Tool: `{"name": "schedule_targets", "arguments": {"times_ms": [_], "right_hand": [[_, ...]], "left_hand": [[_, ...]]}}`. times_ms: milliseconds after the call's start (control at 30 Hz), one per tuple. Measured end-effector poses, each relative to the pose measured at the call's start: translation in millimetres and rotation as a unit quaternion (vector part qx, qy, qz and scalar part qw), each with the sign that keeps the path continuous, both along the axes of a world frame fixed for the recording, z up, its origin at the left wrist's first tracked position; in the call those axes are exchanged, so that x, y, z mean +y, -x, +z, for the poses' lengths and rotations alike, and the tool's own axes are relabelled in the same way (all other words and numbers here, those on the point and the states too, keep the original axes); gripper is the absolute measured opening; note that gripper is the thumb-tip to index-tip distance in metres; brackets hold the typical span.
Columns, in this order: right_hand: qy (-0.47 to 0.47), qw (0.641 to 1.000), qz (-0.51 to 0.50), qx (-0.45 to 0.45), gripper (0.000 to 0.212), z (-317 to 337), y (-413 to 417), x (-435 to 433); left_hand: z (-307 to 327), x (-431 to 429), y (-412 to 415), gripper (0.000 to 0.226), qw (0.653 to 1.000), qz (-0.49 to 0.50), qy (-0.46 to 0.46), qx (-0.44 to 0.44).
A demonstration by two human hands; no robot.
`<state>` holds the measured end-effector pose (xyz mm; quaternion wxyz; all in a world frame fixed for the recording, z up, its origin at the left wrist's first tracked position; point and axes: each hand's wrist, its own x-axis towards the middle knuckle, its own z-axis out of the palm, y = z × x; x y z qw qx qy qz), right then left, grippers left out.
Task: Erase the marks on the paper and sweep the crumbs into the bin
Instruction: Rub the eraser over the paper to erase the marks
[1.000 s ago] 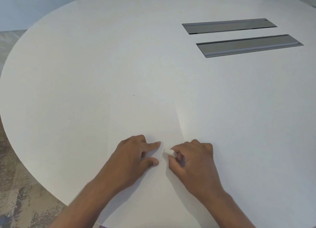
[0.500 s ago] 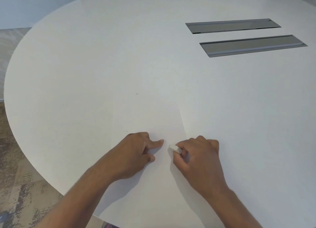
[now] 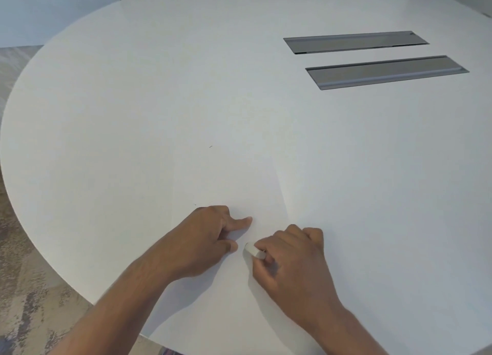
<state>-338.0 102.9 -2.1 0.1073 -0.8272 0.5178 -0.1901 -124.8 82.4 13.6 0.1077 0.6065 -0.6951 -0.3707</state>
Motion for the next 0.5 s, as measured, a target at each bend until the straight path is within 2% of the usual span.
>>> {"name": "schedule_targets", "arguments": {"times_ms": [67,167,333,500], "right_hand": [[0.018,0.999,-0.018,0.019,0.014,-2,3,-6],[0.012,0.997,-0.074,-0.001,0.016,1,8,-17],[0.006,0.999,0.044,-0.028,0.009,-3,-2,10],[-0.059,0.987,-0.066,-0.138,0.009,6,16,-20]], "left_hand": [[-1,-1,0,0.054,1.0,0.001,0.003,-0.003],[-1,0,0,0.054,1.0,0.003,0.011,-0.001],[-1,1,0,0.053,1.0,0.007,0.017,0.006],[-1,3,5,0.053,0.999,0.02,0.033,0.009]]}}
